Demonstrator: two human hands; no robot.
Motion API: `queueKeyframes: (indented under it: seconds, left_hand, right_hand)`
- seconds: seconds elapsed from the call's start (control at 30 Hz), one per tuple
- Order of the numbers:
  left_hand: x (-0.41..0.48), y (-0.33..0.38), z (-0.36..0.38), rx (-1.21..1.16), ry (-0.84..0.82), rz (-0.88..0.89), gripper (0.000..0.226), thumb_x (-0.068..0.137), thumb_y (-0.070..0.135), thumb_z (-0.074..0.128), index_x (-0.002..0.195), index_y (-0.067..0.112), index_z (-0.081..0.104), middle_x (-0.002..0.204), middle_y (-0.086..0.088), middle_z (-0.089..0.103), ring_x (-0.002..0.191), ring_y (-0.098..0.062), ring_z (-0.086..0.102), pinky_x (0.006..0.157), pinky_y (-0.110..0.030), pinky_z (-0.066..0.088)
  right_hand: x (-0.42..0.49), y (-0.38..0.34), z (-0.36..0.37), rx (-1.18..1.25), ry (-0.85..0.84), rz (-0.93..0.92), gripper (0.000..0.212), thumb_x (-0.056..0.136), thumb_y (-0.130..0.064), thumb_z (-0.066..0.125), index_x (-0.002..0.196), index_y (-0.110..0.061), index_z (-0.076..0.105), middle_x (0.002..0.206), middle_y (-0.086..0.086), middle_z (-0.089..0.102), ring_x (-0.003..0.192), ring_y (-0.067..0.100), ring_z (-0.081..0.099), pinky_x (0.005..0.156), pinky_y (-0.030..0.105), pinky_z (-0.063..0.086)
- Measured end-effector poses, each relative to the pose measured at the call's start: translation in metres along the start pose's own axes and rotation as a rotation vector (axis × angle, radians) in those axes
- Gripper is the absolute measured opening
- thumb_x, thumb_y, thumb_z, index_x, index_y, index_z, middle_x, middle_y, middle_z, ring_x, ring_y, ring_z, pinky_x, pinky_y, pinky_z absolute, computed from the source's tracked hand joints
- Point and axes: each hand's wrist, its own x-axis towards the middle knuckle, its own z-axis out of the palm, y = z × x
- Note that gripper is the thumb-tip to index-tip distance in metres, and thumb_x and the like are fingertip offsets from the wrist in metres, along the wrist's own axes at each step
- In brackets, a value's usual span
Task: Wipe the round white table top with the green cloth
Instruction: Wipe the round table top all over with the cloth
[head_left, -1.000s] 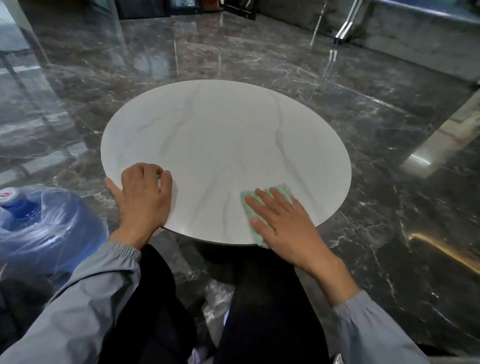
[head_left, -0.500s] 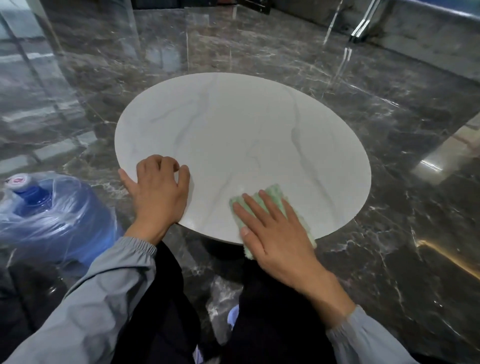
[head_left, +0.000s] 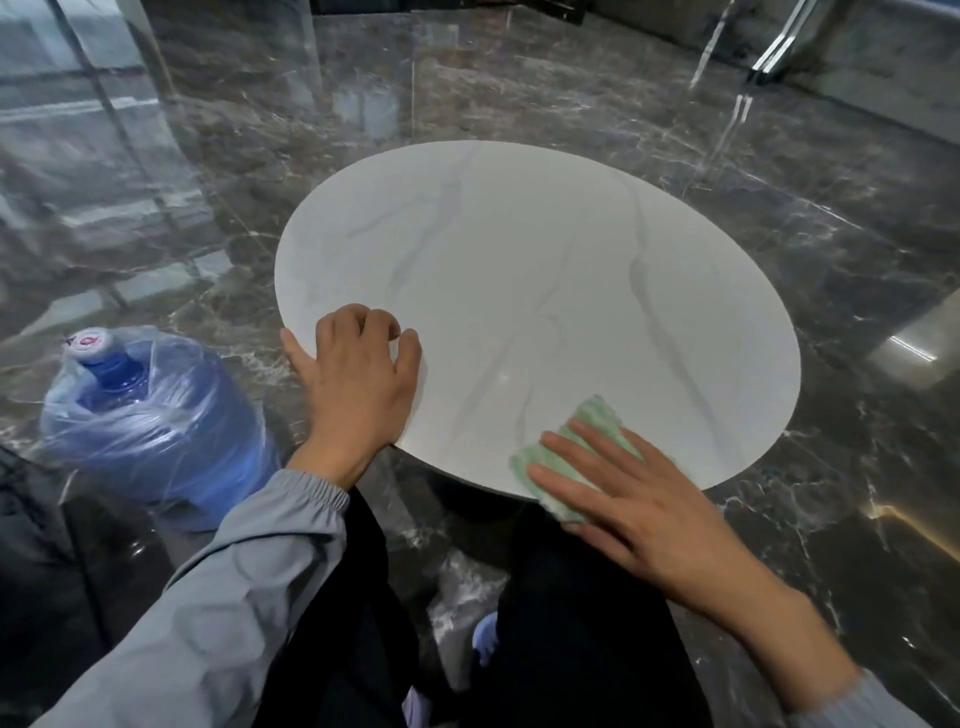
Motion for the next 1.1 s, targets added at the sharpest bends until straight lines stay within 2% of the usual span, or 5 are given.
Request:
queueKeyframes:
  seconds: [0.5,0.63,0.77,1.0,1.1]
  left_hand:
    - [0.000,-0.003,-0.001,-0.026,0.018,-0.016,0.028,0.105,0.042,0.037,0.105,0.029,0.062,0.120,0.006,0.054,0.123,-0.022,0.046,0.120,-0.067,0.011]
    - [0.000,-0.004,0.001,-0.010,0.015,-0.005,0.030,0.103,0.046,0.037,0.105,0.029,0.061,0.118,0.006,0.053,0.122,-0.021,0.047,0.120,-0.067,0.011]
    - [0.000,-0.003,0.001,0.020,0.008,-0.008,0.031,0.102,0.048,0.038,0.107,0.028,0.061,0.119,0.006,0.053,0.124,-0.022,0.046,0.121,-0.068,0.010]
    - [0.000,-0.003,0.003,0.014,0.024,-0.004,0.031,0.101,0.048,0.037,0.105,0.028,0.060,0.118,0.005,0.052,0.123,-0.022,0.046,0.121,-0.067,0.010]
    - [-0.001,-0.003,0.004,0.012,0.021,0.003,0.030,0.100,0.047,0.039,0.107,0.027,0.060,0.119,0.005,0.052,0.125,-0.023,0.045,0.122,-0.067,0.009]
  right_hand:
    - [0.075,-0.052,0.005,0.033,0.028,-0.133,0.061,0.110,-0.035,0.041,0.164,-0.042,0.014,0.173,-0.008,0.015,0.160,0.025,0.010,0.126,0.050,0.020]
    - [0.029,-0.017,0.002,-0.002,0.039,-0.125,0.073,0.102,-0.028,0.063,0.162,-0.044,0.025,0.171,-0.009,0.022,0.159,0.022,0.017,0.122,0.048,0.029]
    - [0.009,0.002,-0.002,-0.006,0.042,-0.131,0.064,0.104,-0.032,0.055,0.161,-0.043,0.028,0.170,-0.007,0.026,0.158,0.024,0.020,0.123,0.046,0.024]
    - [0.070,-0.044,0.006,0.000,0.022,-0.098,0.090,0.094,-0.015,0.065,0.165,-0.039,0.015,0.173,-0.005,0.016,0.159,0.030,0.013,0.126,0.048,0.012]
    - [0.074,-0.056,0.007,0.030,0.041,-0.040,0.079,0.102,-0.024,0.055,0.165,-0.038,0.009,0.173,-0.008,0.012,0.160,0.024,0.008,0.126,0.042,0.005]
